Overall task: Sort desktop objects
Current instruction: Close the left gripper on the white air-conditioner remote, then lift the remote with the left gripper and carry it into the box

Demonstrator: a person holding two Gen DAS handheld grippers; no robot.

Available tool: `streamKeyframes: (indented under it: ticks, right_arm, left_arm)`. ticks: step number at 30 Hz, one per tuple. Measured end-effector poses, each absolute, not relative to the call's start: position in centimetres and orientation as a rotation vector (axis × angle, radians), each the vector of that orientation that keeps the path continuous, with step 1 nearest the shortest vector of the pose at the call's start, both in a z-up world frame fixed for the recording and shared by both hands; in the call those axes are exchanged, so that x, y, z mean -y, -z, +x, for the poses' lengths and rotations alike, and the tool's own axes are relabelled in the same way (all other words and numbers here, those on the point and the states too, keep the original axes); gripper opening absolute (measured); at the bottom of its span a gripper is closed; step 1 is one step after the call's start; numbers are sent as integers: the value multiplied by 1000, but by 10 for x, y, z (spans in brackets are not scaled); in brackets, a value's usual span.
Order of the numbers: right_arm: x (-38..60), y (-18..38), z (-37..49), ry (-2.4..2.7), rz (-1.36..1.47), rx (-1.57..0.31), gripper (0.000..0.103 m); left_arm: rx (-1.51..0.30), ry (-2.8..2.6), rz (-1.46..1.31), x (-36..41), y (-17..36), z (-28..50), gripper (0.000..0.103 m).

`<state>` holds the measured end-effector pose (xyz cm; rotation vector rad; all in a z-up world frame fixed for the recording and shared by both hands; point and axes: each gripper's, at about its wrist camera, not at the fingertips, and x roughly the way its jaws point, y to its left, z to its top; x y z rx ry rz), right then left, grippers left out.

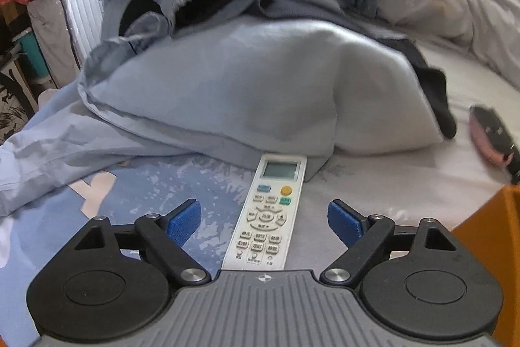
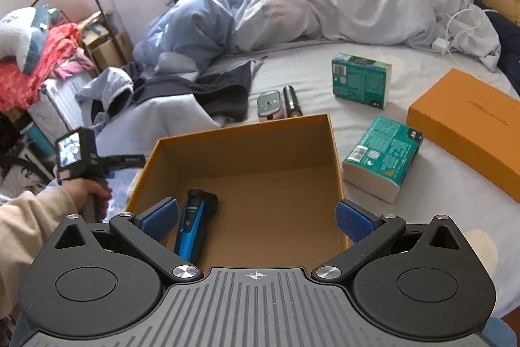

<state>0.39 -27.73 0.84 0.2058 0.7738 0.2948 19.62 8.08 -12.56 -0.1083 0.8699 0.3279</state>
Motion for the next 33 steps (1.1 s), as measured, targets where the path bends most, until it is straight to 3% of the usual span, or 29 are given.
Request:
streamKeyframes:
  ticks: [13,14,19,25,33]
  right_arm:
    - [282,-2,8,-273,224,-796,103]
    - [282,-2,8,-272,225,-797,103]
    - [281,-1,9,-264,227,-802,103]
    - [281,1,9,-261,220,-806,103]
    - [282,-2,9,-253,212,-795,103]
  left_arm:
    - [-913,-329,-93,-86,162,211,89]
    - [-912,-332,-103,-88,163,211,82]
    - [-900,-325,-125,-88,165,206,80]
    - [-897,-306,-113,-80,162,200,53]
    - [-923,-274,-68,-74,157,191,49]
